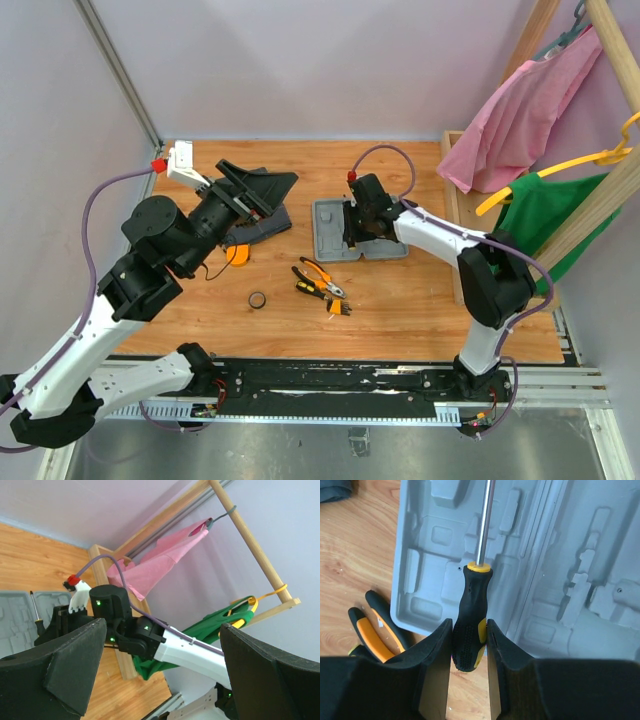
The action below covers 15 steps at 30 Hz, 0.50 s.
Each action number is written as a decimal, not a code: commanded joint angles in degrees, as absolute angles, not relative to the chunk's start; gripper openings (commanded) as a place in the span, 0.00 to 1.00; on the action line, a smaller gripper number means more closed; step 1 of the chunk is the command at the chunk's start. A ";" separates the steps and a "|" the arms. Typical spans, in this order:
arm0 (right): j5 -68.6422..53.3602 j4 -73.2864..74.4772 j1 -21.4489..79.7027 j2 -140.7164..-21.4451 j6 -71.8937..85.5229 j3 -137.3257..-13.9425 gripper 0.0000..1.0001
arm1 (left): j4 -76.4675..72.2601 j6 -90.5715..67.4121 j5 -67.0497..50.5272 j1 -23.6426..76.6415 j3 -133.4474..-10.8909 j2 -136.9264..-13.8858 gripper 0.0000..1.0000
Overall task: Sort the tools into containers
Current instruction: Place the screwdriver in the storage box.
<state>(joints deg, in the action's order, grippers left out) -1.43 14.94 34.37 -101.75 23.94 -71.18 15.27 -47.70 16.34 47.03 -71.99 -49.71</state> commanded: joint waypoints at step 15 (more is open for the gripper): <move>3.53 18.28 33.37 -108.65 24.04 -74.61 0.14 | 10.97 -48.27 15.46 47.20 -70.57 -47.34 0.99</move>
